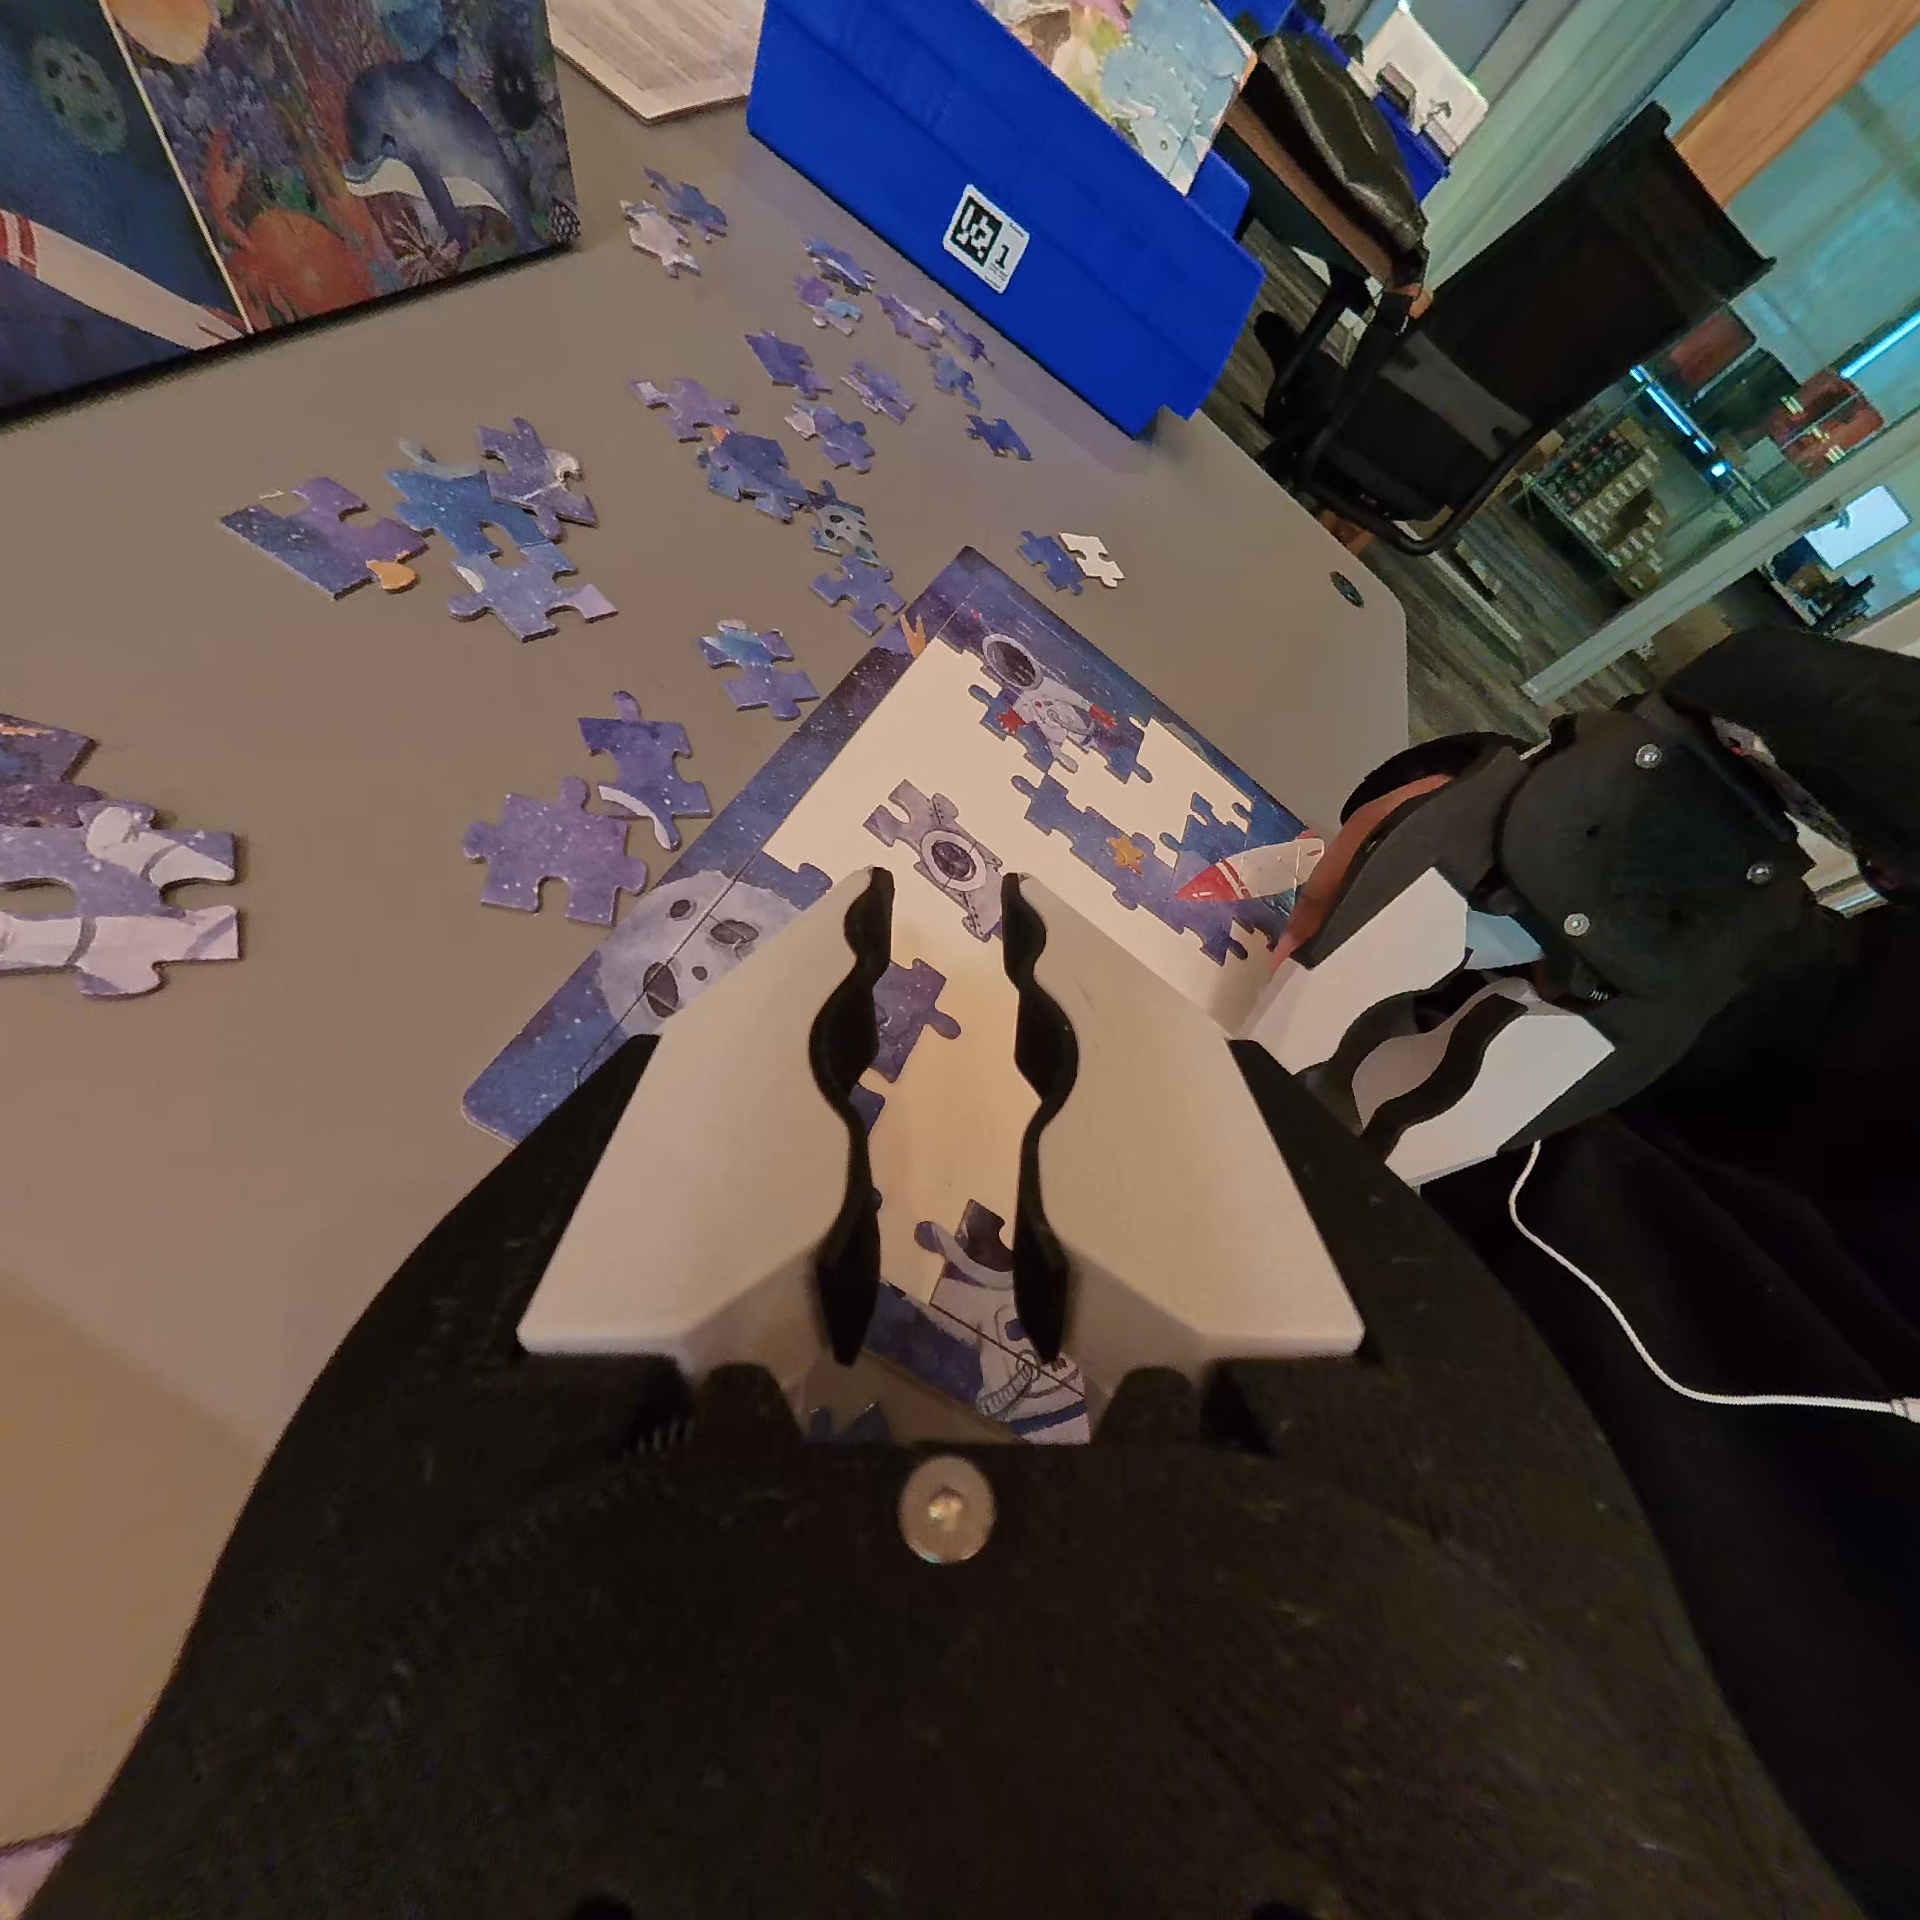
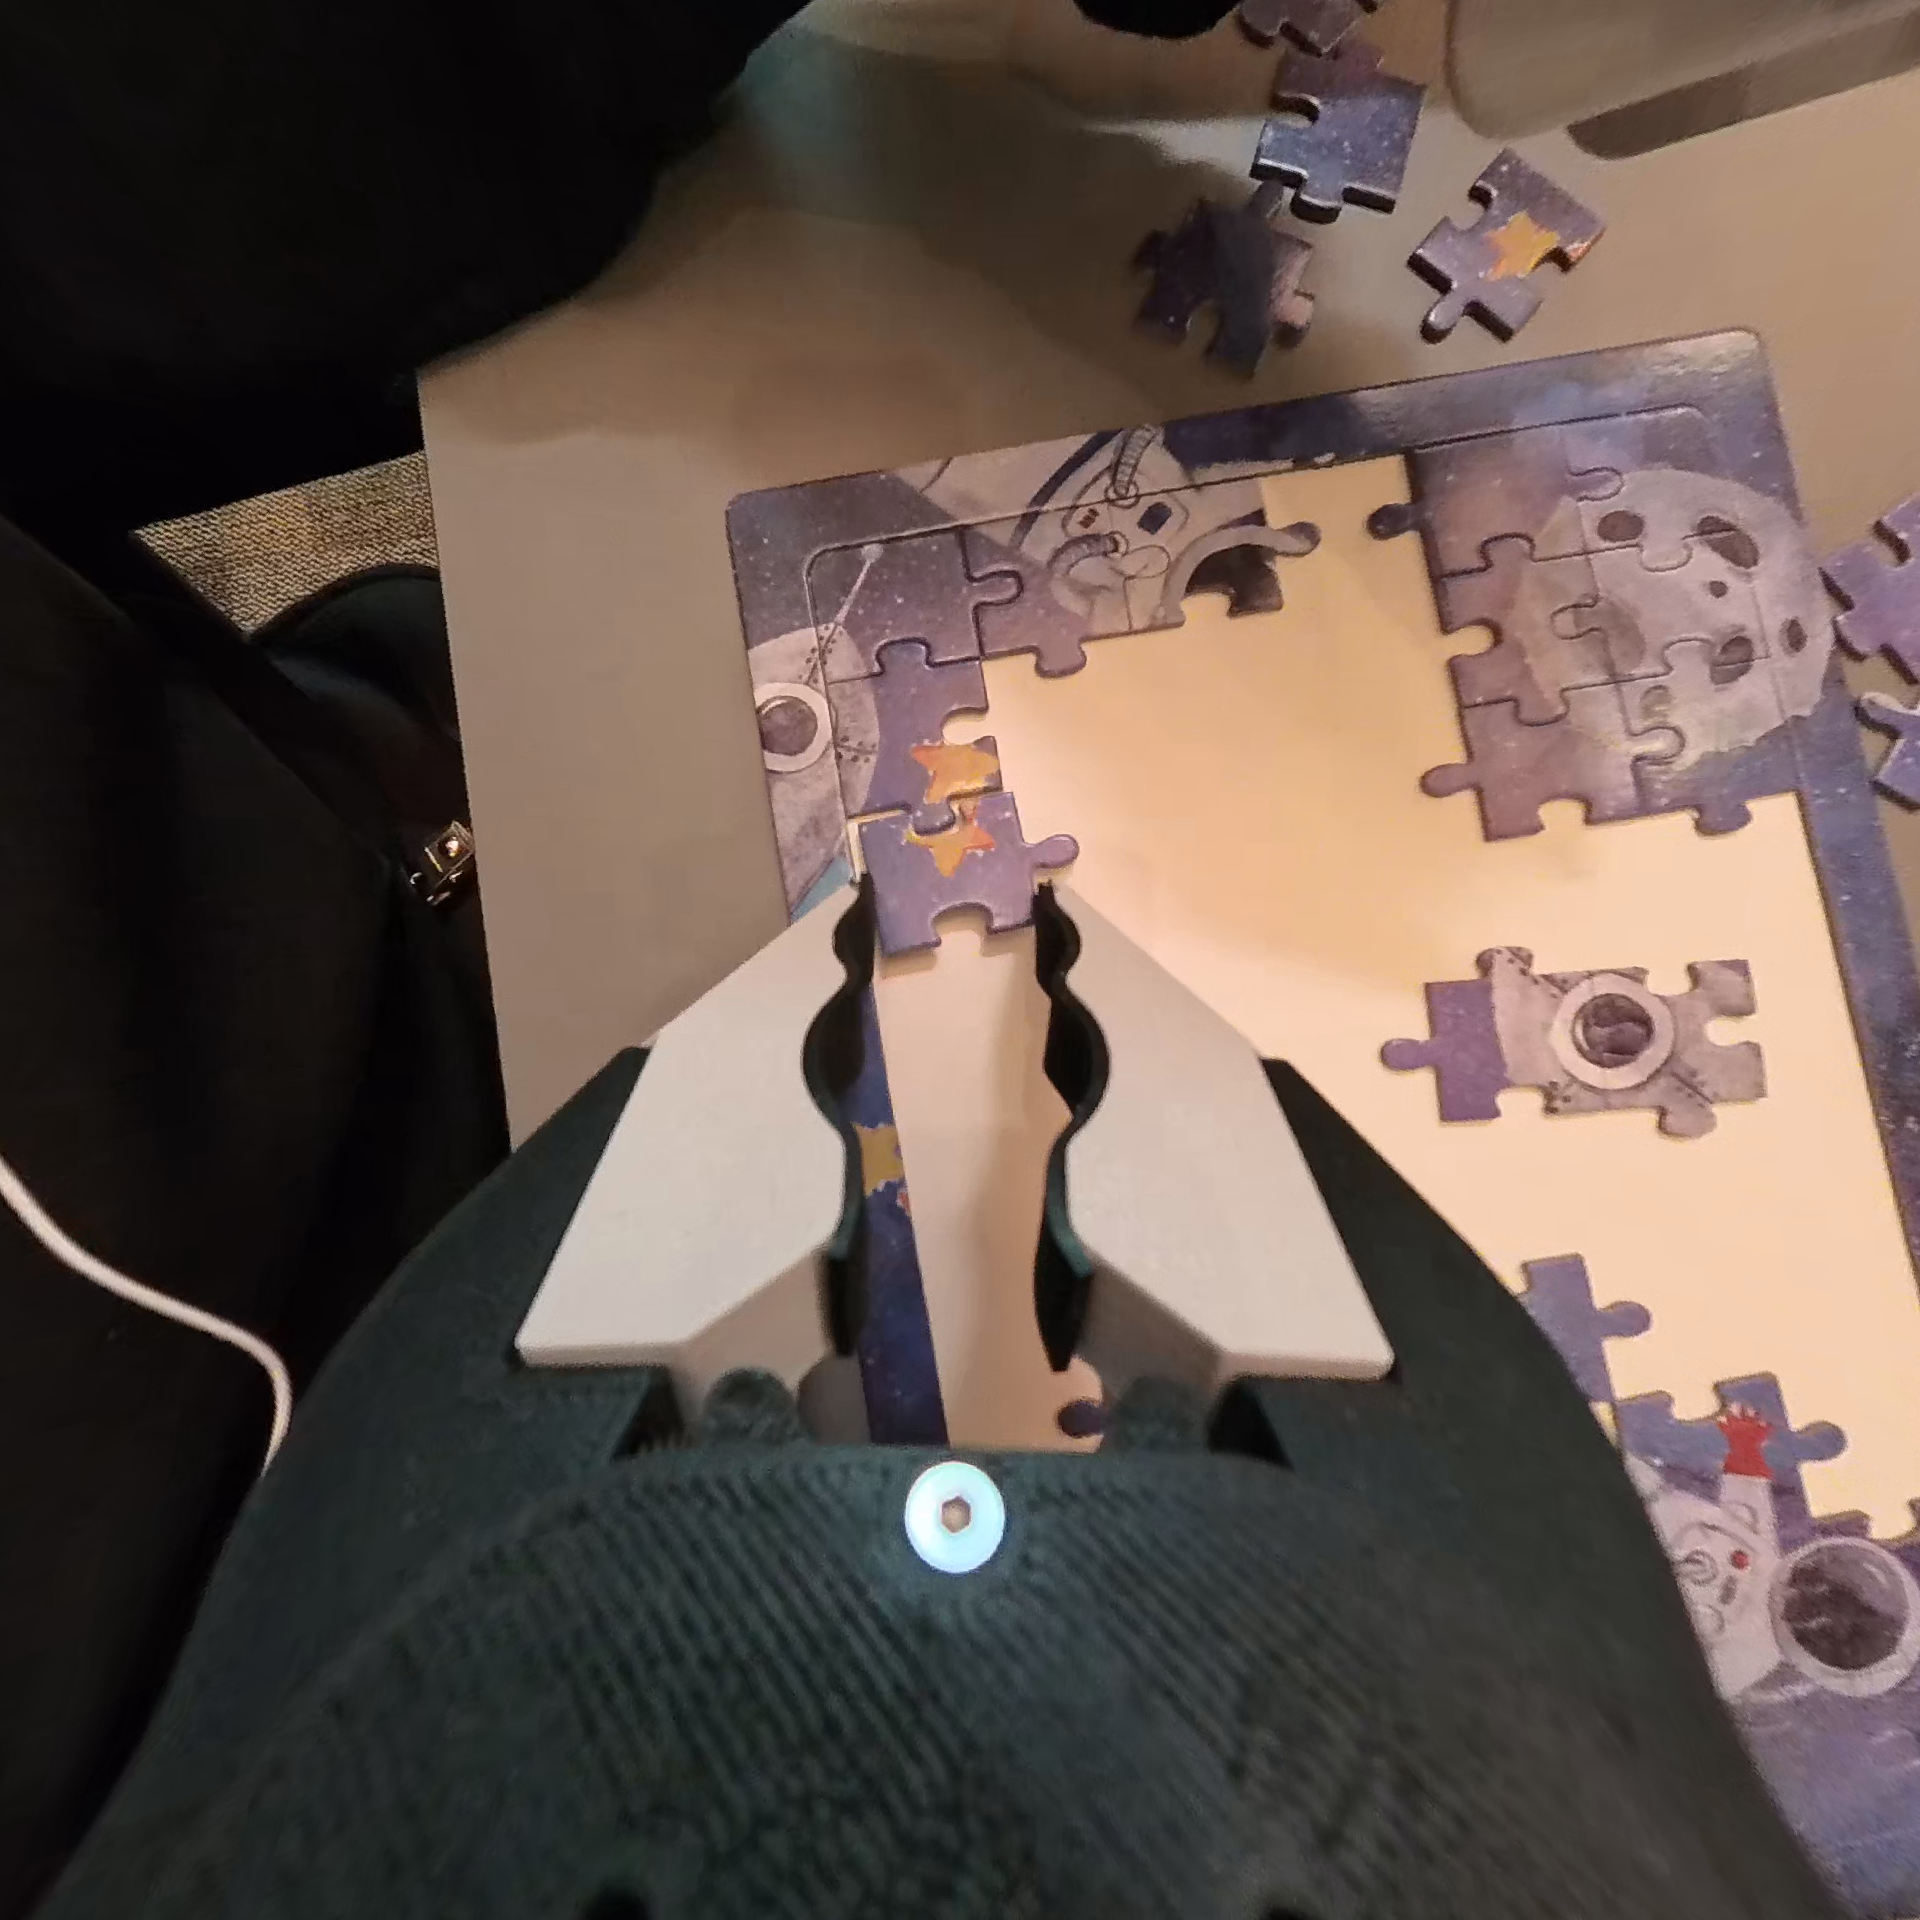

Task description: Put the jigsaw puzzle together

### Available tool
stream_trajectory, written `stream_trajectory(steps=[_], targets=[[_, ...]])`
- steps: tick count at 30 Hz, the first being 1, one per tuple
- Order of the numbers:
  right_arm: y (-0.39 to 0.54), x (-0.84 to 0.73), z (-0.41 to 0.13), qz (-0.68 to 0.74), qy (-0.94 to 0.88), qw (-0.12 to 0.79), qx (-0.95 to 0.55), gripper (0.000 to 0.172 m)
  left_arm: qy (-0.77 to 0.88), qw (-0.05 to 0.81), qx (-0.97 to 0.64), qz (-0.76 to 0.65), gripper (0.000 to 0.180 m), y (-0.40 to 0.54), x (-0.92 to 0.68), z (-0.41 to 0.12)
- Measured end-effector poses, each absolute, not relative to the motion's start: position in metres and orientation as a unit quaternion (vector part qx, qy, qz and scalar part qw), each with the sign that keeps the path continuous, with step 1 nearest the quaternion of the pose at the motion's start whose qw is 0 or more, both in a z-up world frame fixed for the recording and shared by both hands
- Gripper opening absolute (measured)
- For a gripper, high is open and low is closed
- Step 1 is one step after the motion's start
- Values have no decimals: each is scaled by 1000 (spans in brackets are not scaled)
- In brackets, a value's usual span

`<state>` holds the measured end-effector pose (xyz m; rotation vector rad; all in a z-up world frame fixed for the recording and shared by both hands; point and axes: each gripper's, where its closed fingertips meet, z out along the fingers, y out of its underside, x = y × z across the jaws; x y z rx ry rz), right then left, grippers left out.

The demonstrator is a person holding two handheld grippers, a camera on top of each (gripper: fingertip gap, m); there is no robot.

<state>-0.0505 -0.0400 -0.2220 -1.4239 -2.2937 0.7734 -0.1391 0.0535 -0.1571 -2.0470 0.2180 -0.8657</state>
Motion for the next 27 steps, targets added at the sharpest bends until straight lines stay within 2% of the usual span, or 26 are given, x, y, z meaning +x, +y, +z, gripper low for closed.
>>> stream_trajectory(steps=[17, 27], targets=[[-45, -53, -218, 276, -807, 170, -494, 32, 87, 437, -825, -348, 19, 54, -139, -158], [-47, -60, -222, 284, -808, 163, -491, 23, 87, 437, -825, -348, 19, 54, -139, -158]])
